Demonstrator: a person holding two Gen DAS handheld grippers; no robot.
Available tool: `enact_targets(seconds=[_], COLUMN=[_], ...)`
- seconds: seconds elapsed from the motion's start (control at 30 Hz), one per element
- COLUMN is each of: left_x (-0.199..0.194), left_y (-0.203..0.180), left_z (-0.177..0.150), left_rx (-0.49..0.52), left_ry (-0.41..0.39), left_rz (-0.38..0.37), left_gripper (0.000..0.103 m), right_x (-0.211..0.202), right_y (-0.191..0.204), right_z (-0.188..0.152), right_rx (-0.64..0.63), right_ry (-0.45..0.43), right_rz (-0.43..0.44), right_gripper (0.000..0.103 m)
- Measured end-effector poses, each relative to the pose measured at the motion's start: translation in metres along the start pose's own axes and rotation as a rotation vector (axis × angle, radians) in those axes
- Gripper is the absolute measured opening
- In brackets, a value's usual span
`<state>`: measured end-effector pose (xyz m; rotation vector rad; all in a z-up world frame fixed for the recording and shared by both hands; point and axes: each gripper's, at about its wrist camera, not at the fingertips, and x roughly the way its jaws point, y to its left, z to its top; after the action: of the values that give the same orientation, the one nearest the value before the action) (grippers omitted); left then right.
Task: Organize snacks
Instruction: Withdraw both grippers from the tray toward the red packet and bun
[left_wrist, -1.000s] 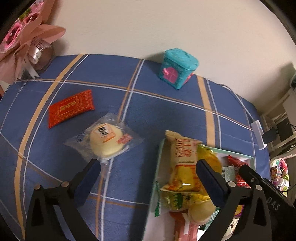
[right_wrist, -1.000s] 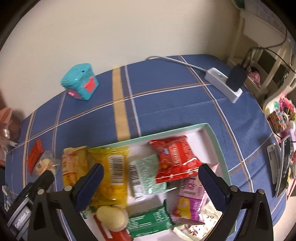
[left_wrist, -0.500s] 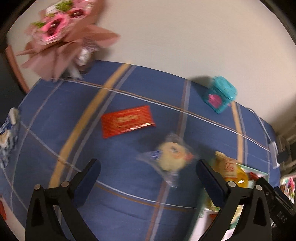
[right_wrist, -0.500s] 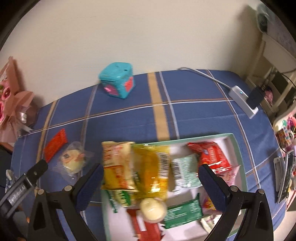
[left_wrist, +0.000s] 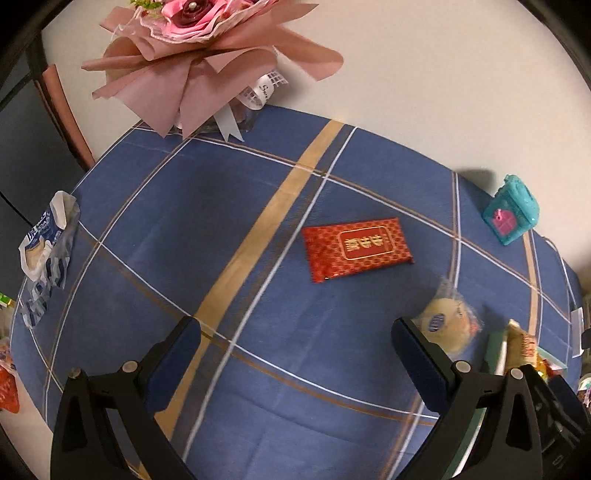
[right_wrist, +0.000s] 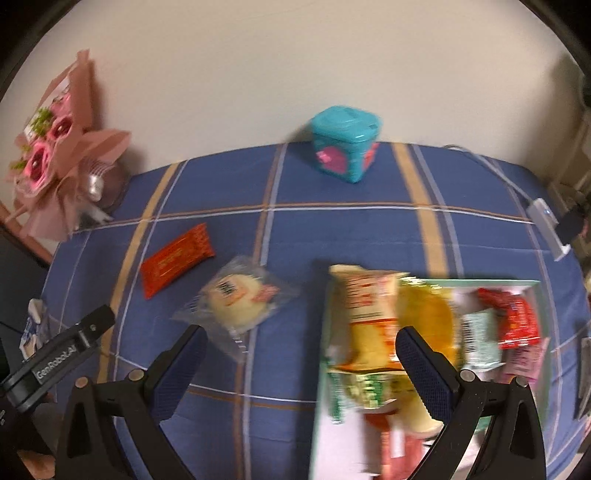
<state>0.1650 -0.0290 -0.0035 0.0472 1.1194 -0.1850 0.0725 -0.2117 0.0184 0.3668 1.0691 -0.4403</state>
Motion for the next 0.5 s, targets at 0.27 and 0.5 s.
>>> enact_targets(seconds=[0.27, 0.5], left_x=[0.031, 0.046], left_y=[0.017, 0.018], left_z=[0.000, 0.017], left_rx=[-0.013, 0.045], left_ry=[0.037, 0.034], left_rz=[0.004, -0.020], left_gripper=[0.103, 0.103], right_x=[0.019, 0.043], right_y=[0.023, 0.024], right_z=[0.001, 0.006], right_rx=[0.010, 0.080], right_ry=[-0.006, 0.019], right_rz=[0.023, 0.012], right_gripper=[0.103, 0.103])
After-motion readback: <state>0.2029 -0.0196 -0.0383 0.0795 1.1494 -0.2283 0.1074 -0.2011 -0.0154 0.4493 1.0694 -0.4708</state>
